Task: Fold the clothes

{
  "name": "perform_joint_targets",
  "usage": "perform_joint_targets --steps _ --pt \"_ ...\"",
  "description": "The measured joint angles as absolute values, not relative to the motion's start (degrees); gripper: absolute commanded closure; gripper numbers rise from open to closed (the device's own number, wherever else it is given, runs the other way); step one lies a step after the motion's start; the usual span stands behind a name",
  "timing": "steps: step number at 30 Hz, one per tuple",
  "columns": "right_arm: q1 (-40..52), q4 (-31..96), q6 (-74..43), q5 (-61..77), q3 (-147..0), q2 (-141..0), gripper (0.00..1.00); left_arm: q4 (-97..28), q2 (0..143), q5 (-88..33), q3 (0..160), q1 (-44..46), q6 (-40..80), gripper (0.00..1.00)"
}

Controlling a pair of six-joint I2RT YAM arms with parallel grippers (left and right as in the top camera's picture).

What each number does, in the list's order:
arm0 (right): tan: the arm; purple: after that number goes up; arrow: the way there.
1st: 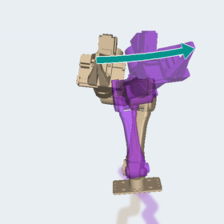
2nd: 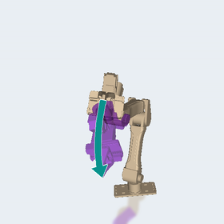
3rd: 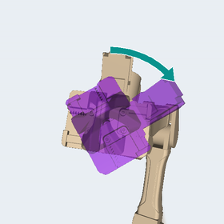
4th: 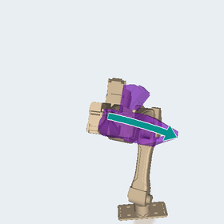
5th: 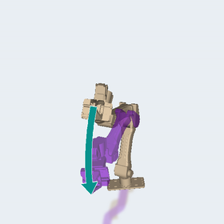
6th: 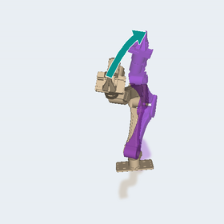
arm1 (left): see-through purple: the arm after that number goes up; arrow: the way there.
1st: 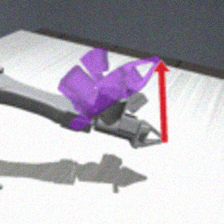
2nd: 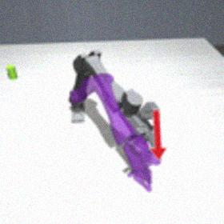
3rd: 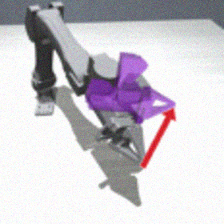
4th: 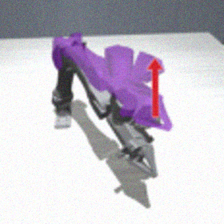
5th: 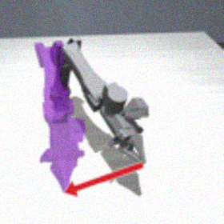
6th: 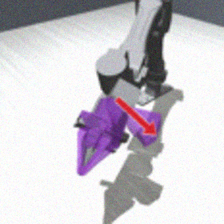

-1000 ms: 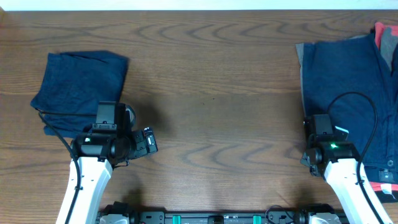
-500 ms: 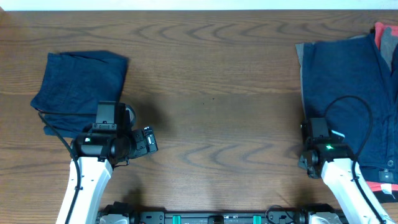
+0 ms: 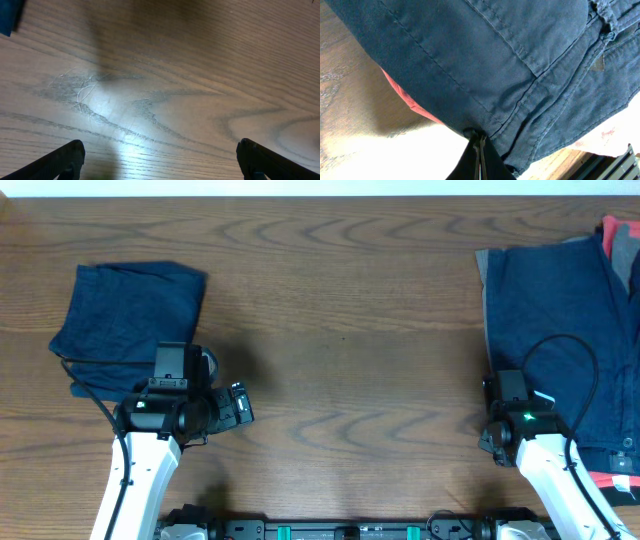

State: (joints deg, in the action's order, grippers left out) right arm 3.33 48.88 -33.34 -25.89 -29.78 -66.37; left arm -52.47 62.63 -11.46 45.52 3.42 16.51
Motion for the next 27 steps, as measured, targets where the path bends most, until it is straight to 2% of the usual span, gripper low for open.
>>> perform_joint_targets --steps 10,17,21,22,24,27 --pt "3.3 48.3 -31.6 -23.4 -30.5 -66.3 0.99 -52.4 62.6 -11.5 45.5 3.4 16.5 0.02" --pt "4.8 43.5 -16.6 -5.4 -42.9 -64.7 0.99 -51.9 62.6 -11.5 45.5 3.4 16.5 0.02" --pt "8.2 43.0 -13.5 -0.1 -47.7 -63.9 0.98 -51.9 62.6 -11.5 45.5 3.4 16.5 0.02" --pt "8.7 43.6 -13.5 -0.1 -48.0 -63.8 0.93 -51.9 62.6 -11.5 45.5 3.4 16.5 0.02" --pt "9.2 47.1 -14.8 -2.0 -48.0 -63.8 0.66 -51.8 62.6 -11.5 45.5 3.4 16.5 0.02" --pt "9.3 54.4 -18.2 -8.6 -47.9 -64.6 0.55 -51.8 62.6 -11.5 45.5 3.4 16.5 0.02"
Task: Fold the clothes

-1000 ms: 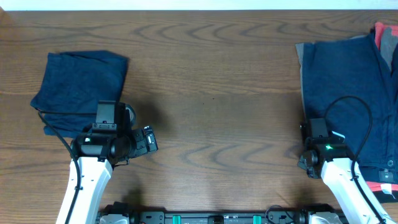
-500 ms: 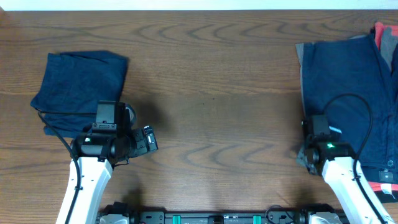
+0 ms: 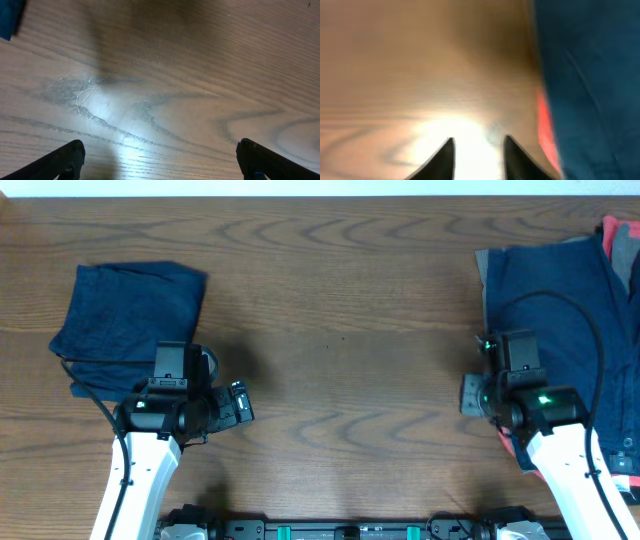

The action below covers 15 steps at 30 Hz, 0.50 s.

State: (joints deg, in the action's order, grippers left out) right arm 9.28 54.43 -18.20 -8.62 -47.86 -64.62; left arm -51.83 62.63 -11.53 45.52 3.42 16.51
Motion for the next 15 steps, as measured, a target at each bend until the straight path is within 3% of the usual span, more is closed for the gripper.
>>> perform_joint_targets --steps 4,7,15 --pt "8.8 57.8 -22.1 -15.7 -46.0 -66.4 0.55 -51.8 62.6 -11.6 45.5 3.4 16.5 0.02" --pt "7.7 56.9 -24.4 -18.2 -42.8 -67.9 0.43 -51.8 62.6 -11.6 45.5 3.4 16.5 0.02" --pt "2.1 50.0 -27.6 -21.0 -33.3 -71.3 0.48 -51.8 62.6 -11.6 45.5 3.4 16.5 0.02"
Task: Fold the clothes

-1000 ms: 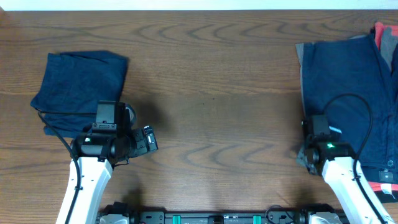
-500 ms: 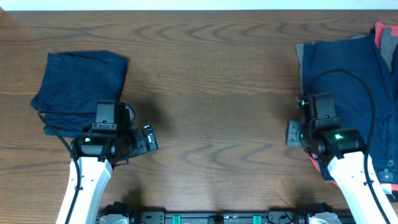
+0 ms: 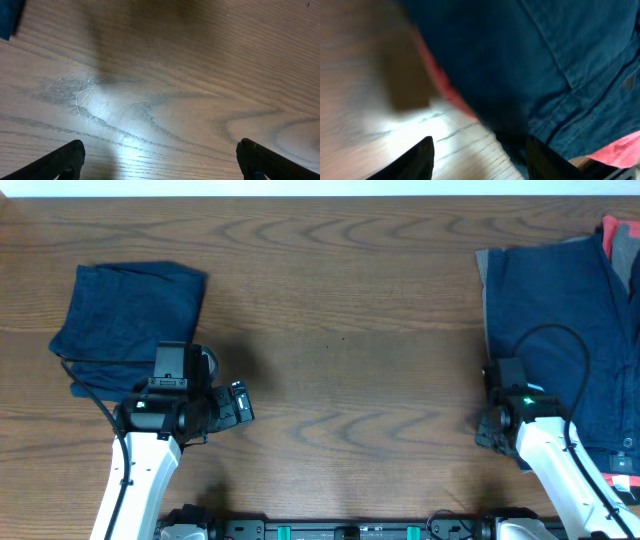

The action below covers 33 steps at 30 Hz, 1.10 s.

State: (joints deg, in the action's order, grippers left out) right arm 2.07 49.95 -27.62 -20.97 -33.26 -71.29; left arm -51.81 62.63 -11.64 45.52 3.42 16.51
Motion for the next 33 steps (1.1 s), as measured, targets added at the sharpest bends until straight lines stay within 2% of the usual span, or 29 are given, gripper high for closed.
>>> perform_joint_targets --steps 5,10,12,16,17,26,33 --pt "-1.0 48.9 -28.4 -21.9 -32.3 -71.3 0.54 -51.8 62.6 -11.7 45.5 3.4 16.5 0.02" --pt "-2.2 48.8 -28.6 -22.6 -32.3 -71.3 0.55 -51.8 62.6 -11.7 45.5 3.4 16.5 0.02" --pt "-2.3 48.8 -28.6 -22.7 -32.3 -71.3 0.66 -51.8 62.6 -11.7 45.5 3.4 16.5 0.02" --pt "-2.5 48.8 -29.0 -23.2 -32.2 -71.3 0.95 -51.8 62.6 -11.7 45.5 3.4 16.5 0.02" --pt "-2.5 48.7 -29.0 -23.5 -32.2 -71.3 0.99 -51.8 62.6 -11.6 45.5 3.4 16.5 0.02" --pt "-2.4 49.8 -28.1 -22.3 -33.8 -71.3 0.99 -51.7 62.6 -11.7 45.5 3.4 16.5 0.02" --pt "-1.7 50.3 -19.7 -10.7 -45.7 -71.0 0.99 -51.2 62.6 -11.7 45.5 3.4 16.5 0.02"
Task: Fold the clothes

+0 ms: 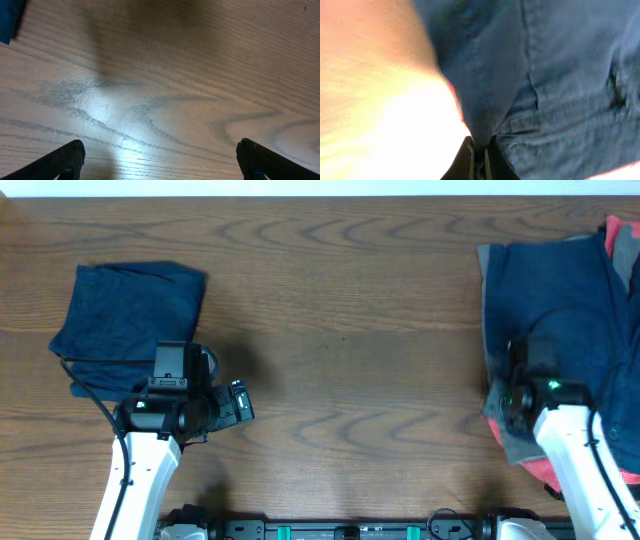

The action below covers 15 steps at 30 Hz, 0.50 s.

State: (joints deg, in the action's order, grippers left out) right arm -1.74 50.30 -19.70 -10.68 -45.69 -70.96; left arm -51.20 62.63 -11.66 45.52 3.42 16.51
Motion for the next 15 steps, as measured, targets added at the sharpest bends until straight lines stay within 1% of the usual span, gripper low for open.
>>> perform_joint_targets --steps 3,6,15 --pt "-1.2 50.7 -17.8 -7.5 -49.0 -70.4 0.99 -51.2 62.6 -11.7 45.5 3.4 16.5 0.02" --pt "-1.2 51.9 -17.0 -6.0 -49.3 -70.3 0.97 -51.2 62.6 -11.6 45.5 3.4 16.5 0.02" --pt "-1.2 56.2 -15.9 -6.1 -49.3 -70.3 0.93 -51.2 62.6 -11.6 45.5 3.4 16.5 0.02"
